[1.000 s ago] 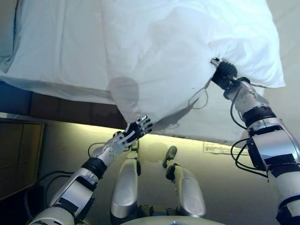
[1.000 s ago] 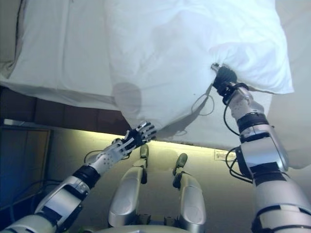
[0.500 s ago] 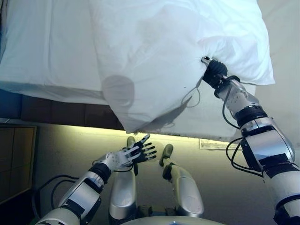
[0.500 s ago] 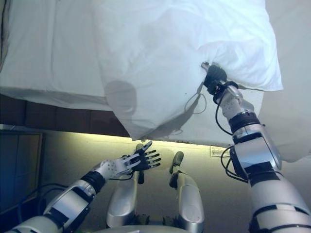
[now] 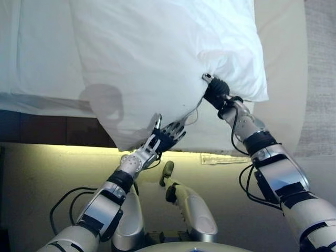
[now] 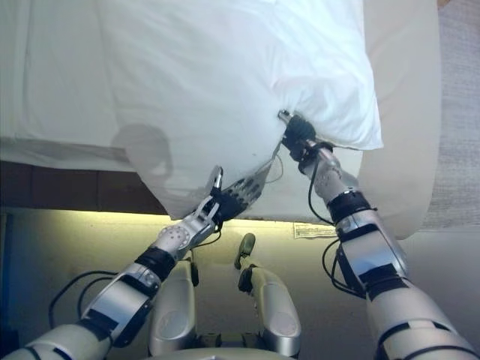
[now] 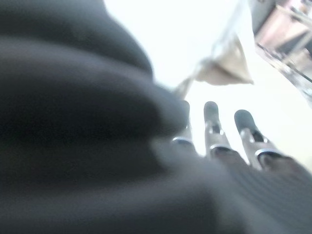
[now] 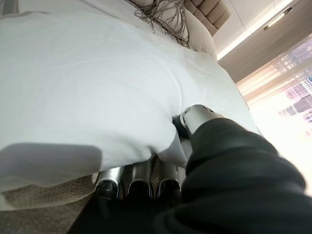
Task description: Make the bed neatly
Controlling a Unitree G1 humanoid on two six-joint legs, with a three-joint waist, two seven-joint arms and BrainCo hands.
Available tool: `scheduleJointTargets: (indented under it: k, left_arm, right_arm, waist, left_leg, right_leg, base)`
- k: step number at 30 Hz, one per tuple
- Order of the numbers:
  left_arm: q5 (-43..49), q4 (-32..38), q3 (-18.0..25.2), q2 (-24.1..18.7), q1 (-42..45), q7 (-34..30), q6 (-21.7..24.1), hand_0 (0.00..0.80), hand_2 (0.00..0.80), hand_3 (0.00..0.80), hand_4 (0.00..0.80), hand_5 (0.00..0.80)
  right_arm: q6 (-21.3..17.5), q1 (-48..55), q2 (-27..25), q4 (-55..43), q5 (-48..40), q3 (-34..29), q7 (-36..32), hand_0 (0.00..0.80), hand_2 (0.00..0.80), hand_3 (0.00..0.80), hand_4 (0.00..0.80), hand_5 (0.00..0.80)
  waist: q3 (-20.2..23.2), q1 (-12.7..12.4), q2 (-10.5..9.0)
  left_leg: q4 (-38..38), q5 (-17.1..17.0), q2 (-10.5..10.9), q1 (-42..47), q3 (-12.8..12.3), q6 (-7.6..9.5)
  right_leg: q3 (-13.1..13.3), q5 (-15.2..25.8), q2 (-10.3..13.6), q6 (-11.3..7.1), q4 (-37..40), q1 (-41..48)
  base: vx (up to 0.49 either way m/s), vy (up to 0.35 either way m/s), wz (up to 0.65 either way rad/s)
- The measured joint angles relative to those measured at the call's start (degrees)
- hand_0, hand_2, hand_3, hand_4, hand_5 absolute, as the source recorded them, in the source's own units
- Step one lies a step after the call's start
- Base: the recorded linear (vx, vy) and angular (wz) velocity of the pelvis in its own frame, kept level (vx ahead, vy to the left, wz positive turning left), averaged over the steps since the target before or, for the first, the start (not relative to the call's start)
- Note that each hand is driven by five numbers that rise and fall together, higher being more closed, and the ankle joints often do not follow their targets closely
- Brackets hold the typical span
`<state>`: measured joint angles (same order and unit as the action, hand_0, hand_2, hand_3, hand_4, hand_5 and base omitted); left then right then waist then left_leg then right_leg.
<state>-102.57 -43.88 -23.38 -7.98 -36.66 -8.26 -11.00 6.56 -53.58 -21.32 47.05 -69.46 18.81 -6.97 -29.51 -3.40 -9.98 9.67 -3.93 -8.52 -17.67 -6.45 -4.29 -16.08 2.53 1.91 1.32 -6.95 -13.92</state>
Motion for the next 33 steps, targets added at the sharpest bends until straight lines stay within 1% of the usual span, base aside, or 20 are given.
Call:
scheduleJointTargets:
  k: [3, 6, 8, 12, 15, 24, 27, 30, 33]
  left_arm:
    - [-2.3, 0.1, 0.0, 1.4, -0.1, 0.0, 3.8, 0.0, 0.0, 0.0, 0.0, 0.0]
    - [-4.6, 0.1, 0.4, 3.1, -0.2, -0.2, 7.4, 0.0, 0.0, 0.0, 0.0, 0.0]
    - [-5.3, 0.1, 1.7, 3.6, -0.3, -0.7, 9.0, 0.0, 0.0, 0.0, 0.0, 0.0]
    - [-6.9, 0.1, 2.8, 3.5, -0.8, -0.9, 10.6, 0.0, 0.0, 0.0, 0.0, 0.0]
    - [-7.3, 0.1, 3.3, 3.5, -0.8, -0.9, 11.4, 0.0, 0.0, 0.0, 0.0, 0.0]
    - [-8.0, -0.9, 3.6, 3.5, -0.8, -0.8, 11.4, 0.0, 0.0, 0.0, 0.0, 0.0]
    - [-8.6, -2.0, 3.8, 3.5, -0.7, -2.0, 12.4, 0.0, 0.0, 0.0, 0.0, 0.0]
    - [-8.8, -2.5, 4.2, 3.5, -0.7, -3.2, 13.8, 0.0, 0.0, 0.0, 0.0, 0.0]
    - [-9.0, -2.5, 4.6, 3.6, -0.7, -4.2, 15.1, 0.0, 0.0, 0.0, 0.0, 0.0]
  right_arm:
    - [0.0, 1.0, 0.0, -2.3, -0.6, 0.0, 0.4, 0.8, 0.8, 0.8, 0.8, 0.8]
    - [0.0, 3.4, 0.1, -4.5, -1.3, 0.1, 0.4, 0.8, 0.8, 0.8, 0.8, 0.8]
    - [0.0, 4.0, 0.2, -5.2, -1.5, 0.1, 0.4, 0.8, 0.8, 0.8, 0.8, 0.8]
    - [0.1, 4.6, 0.8, -6.7, -1.6, 0.8, 0.4, 0.8, 0.8, 0.8, 0.8, 0.8]
    - [0.1, 5.0, 1.0, -7.6, -1.6, 1.2, 0.4, 0.8, 0.8, 0.8, 0.8, 0.8]
    - [0.1, 5.1, 1.5, -8.8, -2.0, 2.3, 0.4, 0.8, 0.8, 0.8, 0.8, 0.8]
    - [0.1, 5.7, 1.8, -10.2, -2.0, 2.5, 0.5, 0.8, 0.8, 0.8, 0.8, 0.8]
    - [0.1, 6.3, 2.2, -11.5, -2.0, 2.5, 0.5, 0.8, 0.8, 0.8, 0.8, 0.8]
    - [0.6, 7.3, 2.2, -13.1, -2.0, 2.5, 0.4, 0.8, 0.8, 0.8, 0.8, 0.8]
  waist:
    - [0.1, 1.1, -0.09]
    - [0.2, 1.1, -0.26]
    - [0.5, 1.2, -0.79]
    - [1.4, 1.4, -2.05]
    - [1.8, 1.4, -2.63]
    - [1.8, 1.5, -2.65]
    - [1.8, 1.6, -2.66]
    - [1.8, 2.6, -2.66]
    - [1.8, 2.8, -2.66]
  left_leg:
    - [0.0, 0.1, -0.1, 0.4, 0.3, -0.12]
    - [-0.3, 0.3, -0.1, 2.2, 0.1, -0.35]
    - [-0.3, 0.5, -0.3, 2.8, -0.1, -0.49]
    - [-0.2, 0.7, -0.8, 3.1, -0.6, -0.7]
    - [-0.2, 0.7, -0.9, 3.1, -0.8, -0.74]
    - [-0.1, 1.0, -1.2, 2.8, -0.9, -1.08]
    - [-0.1, 1.1, -1.4, 2.7, -1.0, -1.29]
    - [-0.2, 1.3, -1.5, 2.7, -1.1, -1.29]
    - [-0.2, 1.5, -1.6, 2.7, -1.2, -1.38]
  right_leg:
    - [0.1, 0.0, -0.2, 0.06, 0.4, 0.9]
    - [0.6, 0.0, -0.3, 0.06, 1.1, 2.7]
    - [1.1, 0.0, -0.6, 0.06, 1.5, 3.3]
    - [1.5, 0.0, -1.0, 0.05, 1.6, 3.4]
    - [1.7, 0.0, -1.1, 0.05, 1.7, 3.5]
    - [2.0, 0.0, -1.5, 0.03, 2.3, 3.3]
    - [2.0, 0.0, -1.7, 0.03, 2.6, 3.2]
    - [2.1, 0.0, -1.8, 0.03, 2.7, 3.2]
    - [2.2, 0.0, -1.9, 0.04, 2.8, 3.2]
  base:
    - [0.051, -0.077, 0.06]
    - [0.045, -0.056, -0.02]
    - [0.028, -0.033, -0.06]
    - [0.025, -0.033, -0.07]
    - [0.003, -0.007, -0.01]
    - [0.0, 0.0, 0.0]
    - [0.0, 0.0, 0.0]
    - [0.0, 0.0, 0.0]
    - [-0.007, -0.013, -0.02]
